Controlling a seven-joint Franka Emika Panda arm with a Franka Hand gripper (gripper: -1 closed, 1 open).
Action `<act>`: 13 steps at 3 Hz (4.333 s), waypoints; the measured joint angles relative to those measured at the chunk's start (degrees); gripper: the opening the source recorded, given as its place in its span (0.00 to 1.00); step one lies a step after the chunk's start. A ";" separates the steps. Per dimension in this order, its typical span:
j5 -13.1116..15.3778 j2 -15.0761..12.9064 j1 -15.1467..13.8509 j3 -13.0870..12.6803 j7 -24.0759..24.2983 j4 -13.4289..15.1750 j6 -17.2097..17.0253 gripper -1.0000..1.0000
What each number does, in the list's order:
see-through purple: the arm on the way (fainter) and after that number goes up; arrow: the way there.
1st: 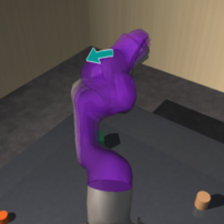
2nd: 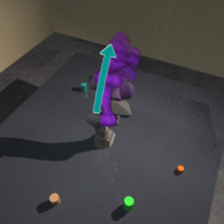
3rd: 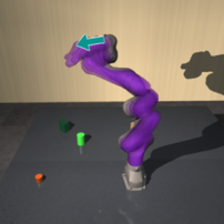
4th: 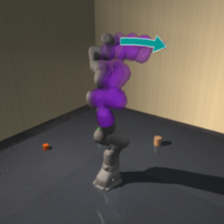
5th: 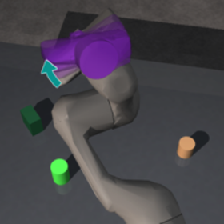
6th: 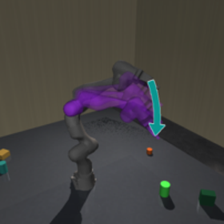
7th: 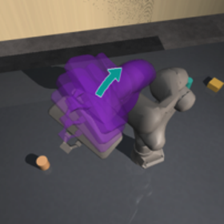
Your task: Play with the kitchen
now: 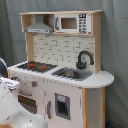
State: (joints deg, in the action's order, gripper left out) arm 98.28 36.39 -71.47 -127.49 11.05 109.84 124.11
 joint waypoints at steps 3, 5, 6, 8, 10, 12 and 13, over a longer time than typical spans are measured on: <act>-0.12 -0.08 0.00 0.05 -9.95 0.02 0.57 1.00; -9.00 -2.29 4.52 -0.89 -6.47 -0.40 -2.18 1.00; -11.95 -4.54 6.75 -0.88 -4.28 0.56 -6.40 1.00; -13.17 -11.14 7.79 -0.87 0.85 1.64 -14.65 1.00; -13.06 -19.87 8.54 -0.86 3.48 1.34 -23.72 1.00; -12.84 -28.62 9.06 -0.93 5.96 -0.25 -33.08 1.00; -13.20 -32.64 9.01 -0.87 8.99 -0.27 -37.68 1.00</act>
State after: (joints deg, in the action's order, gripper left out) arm 85.08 3.75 -62.47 -128.36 20.04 109.57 86.43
